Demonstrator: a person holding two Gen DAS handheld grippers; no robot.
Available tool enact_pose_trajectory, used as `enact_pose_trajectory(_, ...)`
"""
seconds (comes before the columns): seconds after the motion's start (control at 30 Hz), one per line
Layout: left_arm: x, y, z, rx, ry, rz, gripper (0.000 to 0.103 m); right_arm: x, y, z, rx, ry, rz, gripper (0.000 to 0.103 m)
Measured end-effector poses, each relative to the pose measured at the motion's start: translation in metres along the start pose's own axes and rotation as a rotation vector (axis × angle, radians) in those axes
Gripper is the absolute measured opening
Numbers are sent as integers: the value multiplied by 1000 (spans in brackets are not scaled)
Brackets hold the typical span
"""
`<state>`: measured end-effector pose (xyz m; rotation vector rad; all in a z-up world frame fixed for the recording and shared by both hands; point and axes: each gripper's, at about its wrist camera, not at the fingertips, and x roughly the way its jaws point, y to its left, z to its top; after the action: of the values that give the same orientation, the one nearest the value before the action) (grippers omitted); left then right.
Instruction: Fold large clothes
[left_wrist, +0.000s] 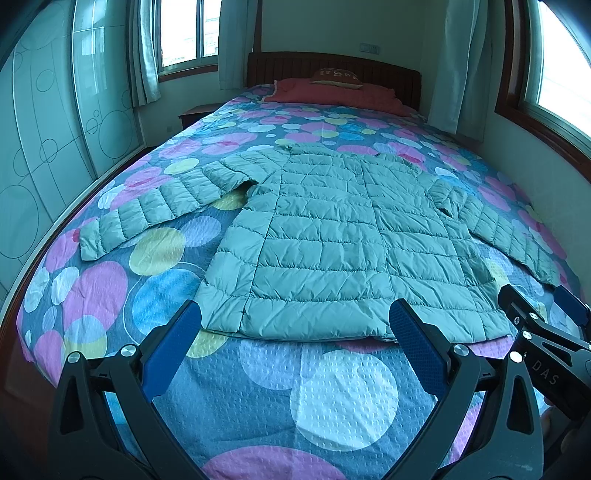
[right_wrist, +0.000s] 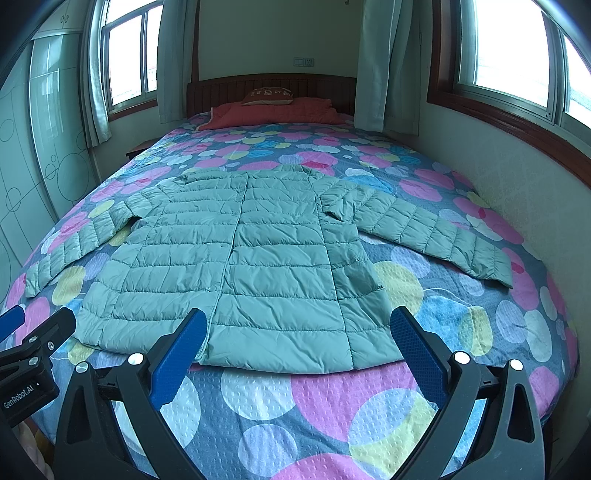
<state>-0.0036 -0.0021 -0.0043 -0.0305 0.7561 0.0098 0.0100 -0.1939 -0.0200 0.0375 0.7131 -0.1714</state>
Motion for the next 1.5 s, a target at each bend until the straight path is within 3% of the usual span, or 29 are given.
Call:
enact_pose_trajectory(1.3,4,1,-3,-4,12,1,101,8,3,-4,4,7,-1,99)
enact_pose_trajectory(1.43,26,14,-9,-39,65,0,101,24,-6,-6,26,24,5,99)
enact_pose_trajectory(1.5,44,26,-11,-72,130,-36,101,32,-13,-5,40,37,4,99)
